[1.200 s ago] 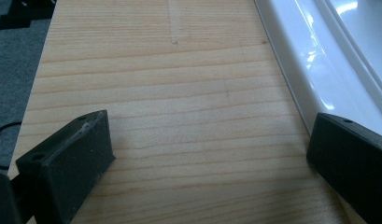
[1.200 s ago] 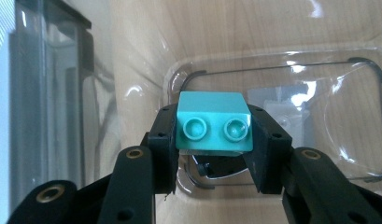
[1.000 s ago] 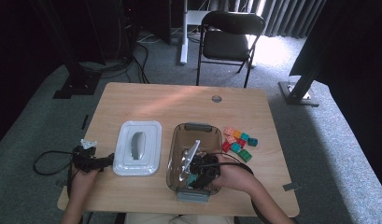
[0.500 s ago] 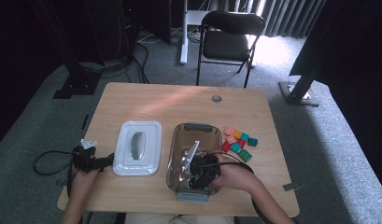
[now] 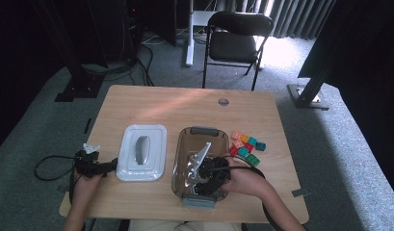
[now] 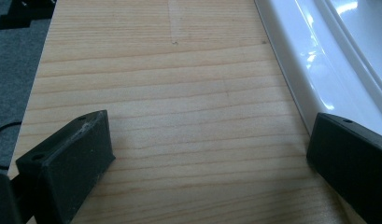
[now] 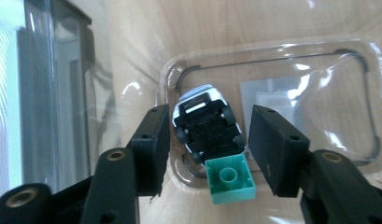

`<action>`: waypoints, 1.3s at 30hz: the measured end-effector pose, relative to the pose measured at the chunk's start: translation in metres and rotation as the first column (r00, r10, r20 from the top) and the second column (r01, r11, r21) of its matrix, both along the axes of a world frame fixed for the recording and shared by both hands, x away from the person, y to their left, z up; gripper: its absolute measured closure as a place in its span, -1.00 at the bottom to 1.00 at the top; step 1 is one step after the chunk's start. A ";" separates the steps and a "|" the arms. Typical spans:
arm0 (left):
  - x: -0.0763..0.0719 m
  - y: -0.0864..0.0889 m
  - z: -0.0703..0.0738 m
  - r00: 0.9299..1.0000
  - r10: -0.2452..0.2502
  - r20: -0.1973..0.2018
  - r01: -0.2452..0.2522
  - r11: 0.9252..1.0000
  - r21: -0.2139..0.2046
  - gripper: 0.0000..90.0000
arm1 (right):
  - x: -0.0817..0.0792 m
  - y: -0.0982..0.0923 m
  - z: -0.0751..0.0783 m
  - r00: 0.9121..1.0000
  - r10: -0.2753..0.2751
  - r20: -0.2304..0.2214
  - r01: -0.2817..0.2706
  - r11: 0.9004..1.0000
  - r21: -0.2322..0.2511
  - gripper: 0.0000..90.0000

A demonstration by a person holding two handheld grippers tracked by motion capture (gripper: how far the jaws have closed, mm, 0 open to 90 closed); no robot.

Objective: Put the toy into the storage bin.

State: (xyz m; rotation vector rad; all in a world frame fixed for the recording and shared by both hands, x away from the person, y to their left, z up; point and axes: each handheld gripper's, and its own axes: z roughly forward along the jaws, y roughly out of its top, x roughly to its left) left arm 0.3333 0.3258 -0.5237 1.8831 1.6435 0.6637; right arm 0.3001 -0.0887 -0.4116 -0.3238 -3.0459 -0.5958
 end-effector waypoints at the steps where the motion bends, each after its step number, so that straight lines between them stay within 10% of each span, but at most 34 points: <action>1: 0.000 0.000 0.000 1.000 0.000 0.000 0.000 1.000 0.000 -0.98 | 0.000 -0.001 0.002 1.000 -0.009 0.002 0.009 1.000 0.009 0.06; 20: 0.000 0.000 0.000 1.000 0.000 0.000 0.000 1.000 0.000 -0.98 | 0.002 -0.054 0.045 0.979 -0.179 0.094 0.153 0.960 0.235 0.02; 39: 0.000 0.000 0.000 1.000 0.000 0.000 0.000 1.000 0.000 -0.98 | 0.016 -0.144 0.042 0.884 -0.455 0.110 0.398 0.855 0.333 0.02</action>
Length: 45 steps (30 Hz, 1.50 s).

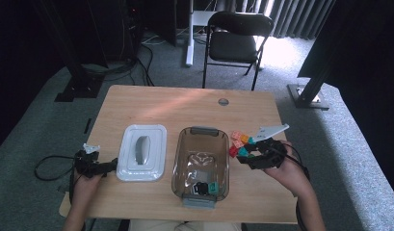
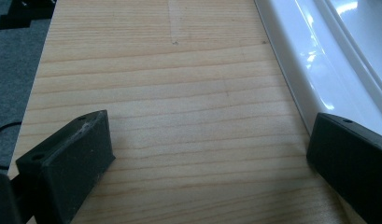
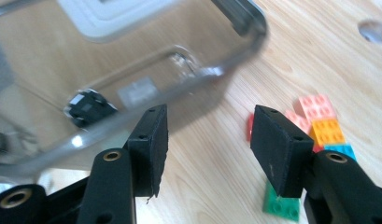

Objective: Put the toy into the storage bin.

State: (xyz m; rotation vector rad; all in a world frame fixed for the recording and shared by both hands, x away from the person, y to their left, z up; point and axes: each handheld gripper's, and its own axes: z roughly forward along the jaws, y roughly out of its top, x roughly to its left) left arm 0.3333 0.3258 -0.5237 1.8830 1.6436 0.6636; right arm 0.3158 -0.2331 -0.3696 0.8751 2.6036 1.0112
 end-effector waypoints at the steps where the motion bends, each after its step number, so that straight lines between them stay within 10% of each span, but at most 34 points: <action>1: 0.000 0.000 0.000 1.000 0.000 0.000 0.000 1.000 0.000 -0.98 | 0.002 -0.006 -0.006 1.000 -0.013 -0.004 0.013 1.000 0.005 0.02; 21: 0.000 0.000 0.000 1.000 0.001 0.001 -0.001 1.000 -0.001 -0.98 | 0.038 -0.064 -0.104 0.960 -0.250 -0.124 0.249 0.968 -0.019 -0.06; 45: 0.000 0.000 0.000 1.000 0.001 0.001 -0.001 1.000 -0.001 -0.98 | 0.049 -0.048 -0.132 0.958 -0.266 -0.102 0.251 0.957 -0.144 0.01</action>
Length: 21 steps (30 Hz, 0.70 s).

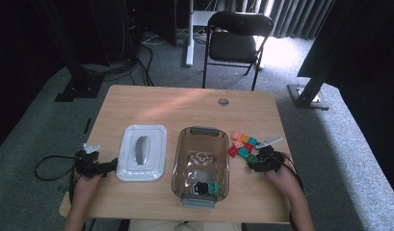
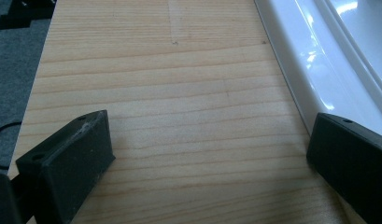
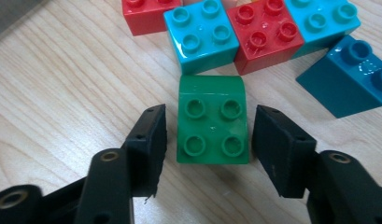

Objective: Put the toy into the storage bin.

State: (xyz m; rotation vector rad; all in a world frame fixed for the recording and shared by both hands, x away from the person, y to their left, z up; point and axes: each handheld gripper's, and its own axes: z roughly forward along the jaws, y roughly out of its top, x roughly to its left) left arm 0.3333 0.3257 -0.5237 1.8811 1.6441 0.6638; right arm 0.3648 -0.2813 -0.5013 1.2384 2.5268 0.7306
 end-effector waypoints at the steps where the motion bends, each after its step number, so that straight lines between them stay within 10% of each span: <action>1: 0.000 0.000 0.000 1.000 -0.001 -0.001 0.001 1.000 0.001 -0.98 | 0.000 0.000 0.000 1.000 -0.001 0.003 0.001 1.000 -0.005 0.04; 21: 0.000 0.000 0.000 1.000 -0.001 -0.001 0.001 1.000 0.001 -0.98 | -0.015 -0.004 0.035 0.999 0.039 -0.004 -0.038 0.998 0.057 0.31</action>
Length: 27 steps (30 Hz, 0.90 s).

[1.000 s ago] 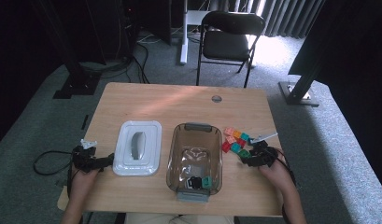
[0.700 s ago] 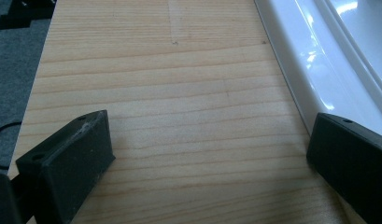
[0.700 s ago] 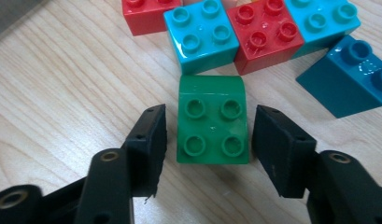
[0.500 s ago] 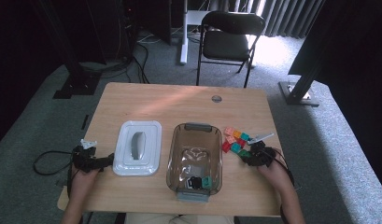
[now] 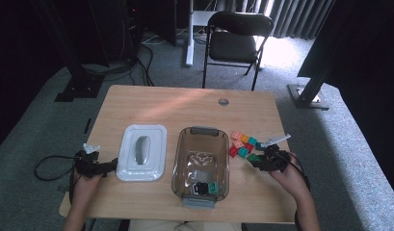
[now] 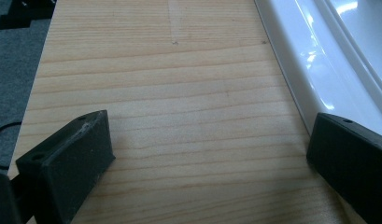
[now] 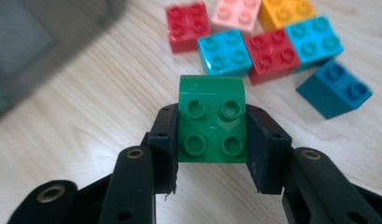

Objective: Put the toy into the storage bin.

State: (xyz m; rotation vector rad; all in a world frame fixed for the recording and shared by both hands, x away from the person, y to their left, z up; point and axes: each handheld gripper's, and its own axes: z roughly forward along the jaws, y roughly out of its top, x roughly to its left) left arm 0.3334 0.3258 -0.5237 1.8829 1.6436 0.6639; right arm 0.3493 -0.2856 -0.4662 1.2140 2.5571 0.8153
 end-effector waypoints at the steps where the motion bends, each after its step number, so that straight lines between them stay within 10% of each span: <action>1: 0.000 0.000 0.000 1.000 0.000 0.000 0.000 1.000 0.000 -0.98 | -0.002 0.001 0.004 1.000 0.004 0.007 -0.004 1.000 0.006 0.31; 12: 0.000 0.000 0.000 1.000 0.000 0.000 0.000 1.000 0.000 -0.98 | -0.021 0.020 0.059 0.987 0.120 0.109 -0.129 0.988 0.081 0.31; 27: 0.000 0.000 0.000 1.000 0.000 0.000 0.000 1.000 0.000 -0.98 | -0.043 0.070 0.113 0.919 0.339 0.202 -0.358 0.931 0.065 0.31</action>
